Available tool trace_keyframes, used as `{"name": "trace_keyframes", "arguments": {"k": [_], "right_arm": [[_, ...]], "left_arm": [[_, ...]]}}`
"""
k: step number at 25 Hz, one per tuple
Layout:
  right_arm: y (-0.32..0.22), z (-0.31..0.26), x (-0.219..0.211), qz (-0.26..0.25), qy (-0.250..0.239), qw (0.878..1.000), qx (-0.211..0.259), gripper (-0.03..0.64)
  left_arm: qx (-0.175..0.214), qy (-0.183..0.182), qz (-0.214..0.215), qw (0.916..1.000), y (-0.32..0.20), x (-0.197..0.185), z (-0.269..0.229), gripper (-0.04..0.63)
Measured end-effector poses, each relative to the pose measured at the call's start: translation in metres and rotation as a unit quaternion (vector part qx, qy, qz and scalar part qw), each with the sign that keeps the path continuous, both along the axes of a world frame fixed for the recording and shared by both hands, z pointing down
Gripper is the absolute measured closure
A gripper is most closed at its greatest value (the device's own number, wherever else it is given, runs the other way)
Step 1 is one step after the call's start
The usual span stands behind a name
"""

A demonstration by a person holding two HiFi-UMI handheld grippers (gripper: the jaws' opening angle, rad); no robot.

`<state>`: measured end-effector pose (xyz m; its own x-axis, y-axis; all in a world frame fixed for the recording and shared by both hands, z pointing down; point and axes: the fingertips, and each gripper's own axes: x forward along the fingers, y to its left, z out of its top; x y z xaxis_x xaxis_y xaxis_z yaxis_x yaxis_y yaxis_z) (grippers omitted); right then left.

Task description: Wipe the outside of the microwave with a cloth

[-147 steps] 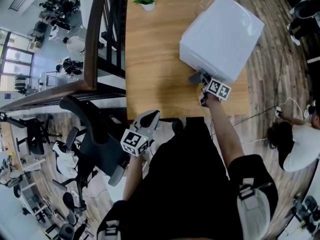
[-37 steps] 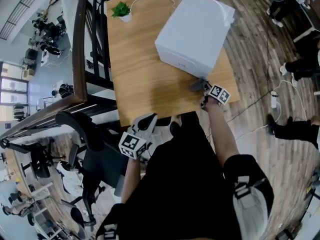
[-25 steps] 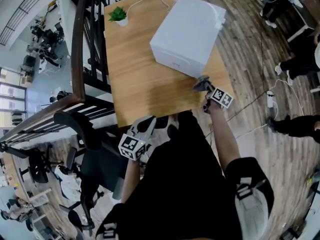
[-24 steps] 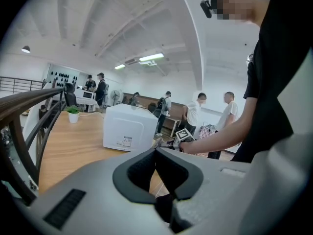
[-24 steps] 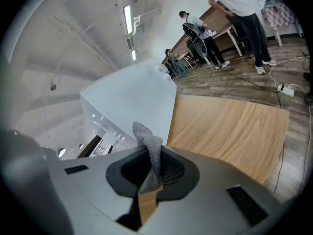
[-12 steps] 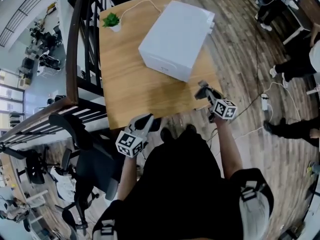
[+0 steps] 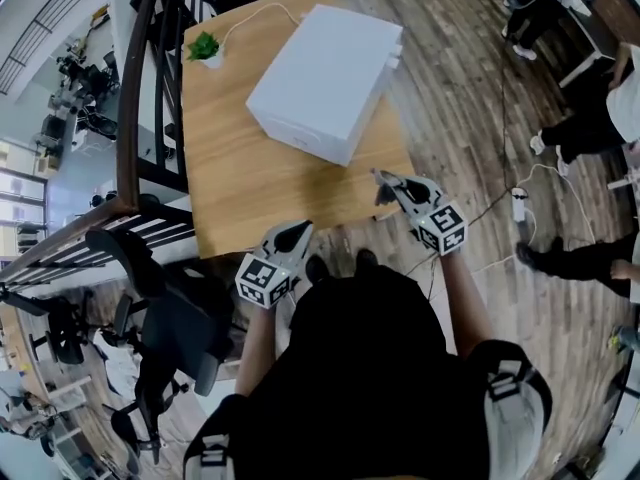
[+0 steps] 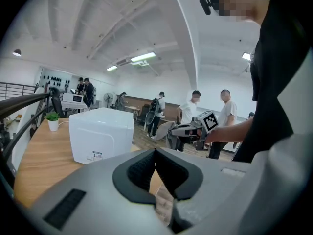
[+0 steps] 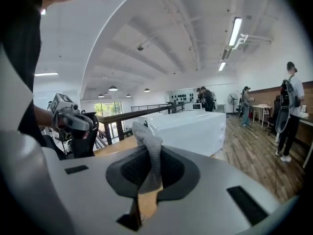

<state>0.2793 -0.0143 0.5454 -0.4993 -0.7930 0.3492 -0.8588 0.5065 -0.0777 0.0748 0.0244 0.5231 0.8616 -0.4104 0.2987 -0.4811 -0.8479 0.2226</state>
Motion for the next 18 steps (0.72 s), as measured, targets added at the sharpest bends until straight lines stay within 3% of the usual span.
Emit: {"name": "trace_keyframes", "arguments": {"k": [10, 18], "right_arm": [[0.017, -0.014, 0.009, -0.044, 0.016, 0.999, 0.02, 0.591], [0.026, -0.008, 0.019, -0.047, 0.006, 0.999, 0.023, 0.591]], "left_arm": [[0.005, -0.009, -0.014, 0.9999, -0.002, 0.042, -0.009, 0.6], [0.009, -0.016, -0.004, 0.9998, 0.004, 0.067, -0.007, 0.6]]}}
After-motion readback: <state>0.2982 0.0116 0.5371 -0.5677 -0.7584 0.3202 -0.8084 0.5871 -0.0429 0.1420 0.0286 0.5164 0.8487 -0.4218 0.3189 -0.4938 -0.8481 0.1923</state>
